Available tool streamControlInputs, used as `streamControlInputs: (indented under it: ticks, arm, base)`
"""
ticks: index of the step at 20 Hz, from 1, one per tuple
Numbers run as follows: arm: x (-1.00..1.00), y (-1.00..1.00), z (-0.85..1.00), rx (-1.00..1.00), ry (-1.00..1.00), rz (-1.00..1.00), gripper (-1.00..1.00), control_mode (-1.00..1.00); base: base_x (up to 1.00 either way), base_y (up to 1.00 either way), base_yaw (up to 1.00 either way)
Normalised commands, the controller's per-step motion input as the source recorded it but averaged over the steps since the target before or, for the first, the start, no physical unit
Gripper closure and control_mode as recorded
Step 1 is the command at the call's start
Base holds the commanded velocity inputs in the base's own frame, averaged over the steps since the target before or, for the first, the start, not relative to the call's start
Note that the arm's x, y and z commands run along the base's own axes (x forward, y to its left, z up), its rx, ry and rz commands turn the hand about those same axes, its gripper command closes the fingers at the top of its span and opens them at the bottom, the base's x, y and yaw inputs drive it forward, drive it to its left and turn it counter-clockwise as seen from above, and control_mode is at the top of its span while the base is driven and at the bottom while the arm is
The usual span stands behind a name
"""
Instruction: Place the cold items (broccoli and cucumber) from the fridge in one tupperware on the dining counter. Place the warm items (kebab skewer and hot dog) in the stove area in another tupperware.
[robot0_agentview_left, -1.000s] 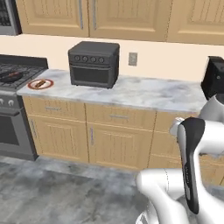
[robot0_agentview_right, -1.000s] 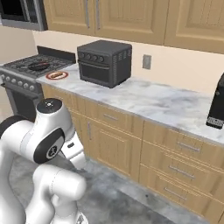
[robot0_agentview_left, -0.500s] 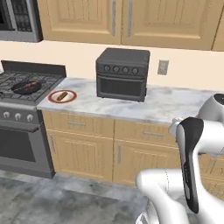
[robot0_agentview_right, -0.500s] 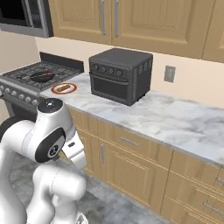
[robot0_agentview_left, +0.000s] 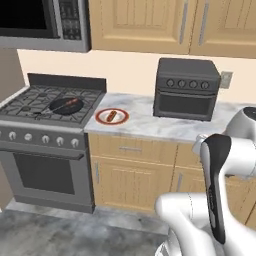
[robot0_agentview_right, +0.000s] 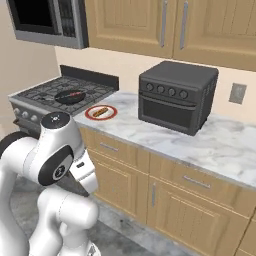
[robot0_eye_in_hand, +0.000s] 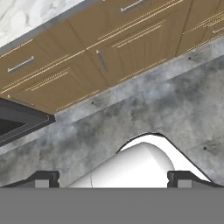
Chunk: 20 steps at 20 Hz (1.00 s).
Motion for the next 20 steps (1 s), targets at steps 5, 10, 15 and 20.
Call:
streamControlInputs:
  ticks: [5, 10, 15, 20]
  arm:
    - [0.0, 0.0, 0.0, 0.0, 0.0, 0.0, -1.0, 1.0]
    - [0.0, 0.0, 0.0, 0.0, 0.0, 0.0, -1.0, 1.0]
    - [0.0, 0.0, 0.0, 0.0, 0.0, 0.0, -1.0, 1.0]
    - [0.0, 0.0, 0.0, 0.0, 0.0, 0.0, -1.0, 1.0]
  base:
    - [0.62, 0.47, -0.08]
    - [0.62, 0.36, -0.08]
    - [0.58, 0.41, -0.09]
    - [0.54, 0.36, -0.09]
